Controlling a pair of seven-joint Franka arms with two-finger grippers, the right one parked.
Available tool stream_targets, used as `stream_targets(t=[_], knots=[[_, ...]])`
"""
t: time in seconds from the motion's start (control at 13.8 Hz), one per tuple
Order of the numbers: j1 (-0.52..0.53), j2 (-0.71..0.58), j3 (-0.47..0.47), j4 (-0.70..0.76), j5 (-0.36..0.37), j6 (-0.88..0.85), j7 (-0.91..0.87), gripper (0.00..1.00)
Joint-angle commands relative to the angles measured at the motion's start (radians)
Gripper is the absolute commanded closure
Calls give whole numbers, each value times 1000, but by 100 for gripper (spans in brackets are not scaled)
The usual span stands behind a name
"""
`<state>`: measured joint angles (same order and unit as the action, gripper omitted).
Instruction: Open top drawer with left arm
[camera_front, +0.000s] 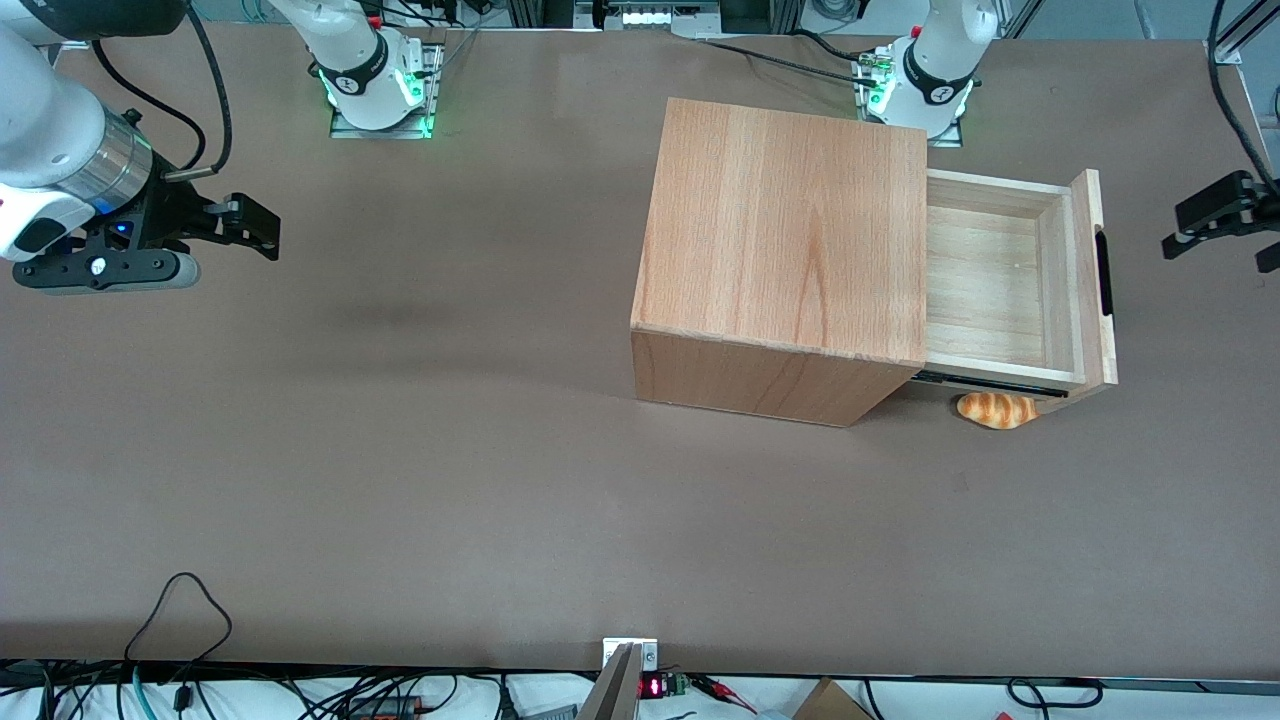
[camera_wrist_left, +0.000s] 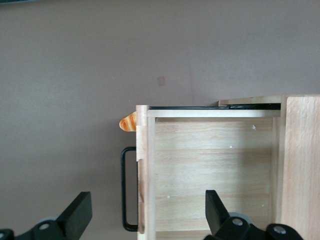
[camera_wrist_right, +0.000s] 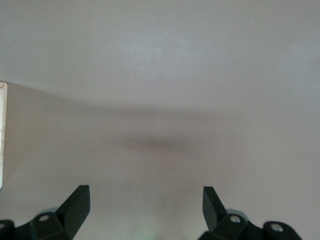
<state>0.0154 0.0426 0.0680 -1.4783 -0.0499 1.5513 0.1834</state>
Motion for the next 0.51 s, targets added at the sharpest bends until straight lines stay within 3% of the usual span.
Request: stream_targets(t=[0.0,0.44], knots=[[-6,-18,-46,6,51,-13,-77,0],[-20,-20,-27,10,48,-17,-84,0]])
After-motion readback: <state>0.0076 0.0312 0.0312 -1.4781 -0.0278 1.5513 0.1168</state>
